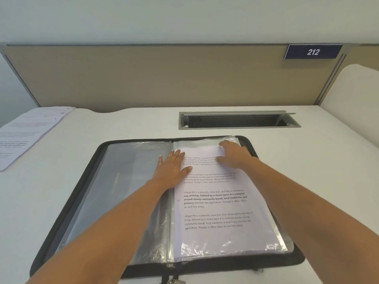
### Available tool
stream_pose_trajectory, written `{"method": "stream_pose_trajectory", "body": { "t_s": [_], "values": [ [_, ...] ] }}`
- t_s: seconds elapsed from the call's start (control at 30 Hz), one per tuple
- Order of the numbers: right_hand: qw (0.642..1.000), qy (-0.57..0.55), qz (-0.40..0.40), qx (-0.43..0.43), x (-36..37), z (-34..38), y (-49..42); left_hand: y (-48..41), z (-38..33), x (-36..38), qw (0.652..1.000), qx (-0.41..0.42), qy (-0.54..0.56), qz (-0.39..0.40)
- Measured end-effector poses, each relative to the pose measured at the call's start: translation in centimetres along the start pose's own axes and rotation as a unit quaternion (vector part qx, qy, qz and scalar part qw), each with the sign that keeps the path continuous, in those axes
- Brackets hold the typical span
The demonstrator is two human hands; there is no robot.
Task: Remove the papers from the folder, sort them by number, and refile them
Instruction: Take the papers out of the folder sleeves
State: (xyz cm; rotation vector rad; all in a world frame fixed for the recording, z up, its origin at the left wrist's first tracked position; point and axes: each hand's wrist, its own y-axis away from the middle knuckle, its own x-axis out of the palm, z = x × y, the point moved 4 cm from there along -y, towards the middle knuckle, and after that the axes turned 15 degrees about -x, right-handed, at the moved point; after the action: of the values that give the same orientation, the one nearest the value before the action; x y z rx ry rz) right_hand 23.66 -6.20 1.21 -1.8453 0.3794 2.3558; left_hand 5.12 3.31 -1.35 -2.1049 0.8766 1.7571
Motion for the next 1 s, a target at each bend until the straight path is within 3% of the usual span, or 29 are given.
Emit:
{"method": "stream_pose_trajectory", "body": {
  "t_s": [0.3,0.47,0.6,0.8,1.0],
  "values": [
    [0.998,-0.054,-0.019,-0.021,0.1,-1.0,-2.6,-1.2,-0.2,0.9,0.999,0.004,0.008,-0.038],
    [0.989,-0.076,-0.108,-0.065,-0.2,-0.3,-3.2,-1.1,0.0,1.2,0.996,-0.002,0.029,-0.087],
    [0.984,-0.094,-0.121,-0.090,-0.9,0.6,-4.1,-1.0,0.0,1.1,0.992,-0.002,0.046,-0.114],
    [0.986,-0.064,-0.069,-0.139,-2.1,2.1,-6.1,-0.9,-0.1,1.1,0.989,0.008,0.062,-0.135],
    [0.975,-0.177,-0.022,-0.130,-2.5,3.3,-7.1,-0.9,0.0,1.2,0.987,0.008,0.072,-0.142]
  ]
}}
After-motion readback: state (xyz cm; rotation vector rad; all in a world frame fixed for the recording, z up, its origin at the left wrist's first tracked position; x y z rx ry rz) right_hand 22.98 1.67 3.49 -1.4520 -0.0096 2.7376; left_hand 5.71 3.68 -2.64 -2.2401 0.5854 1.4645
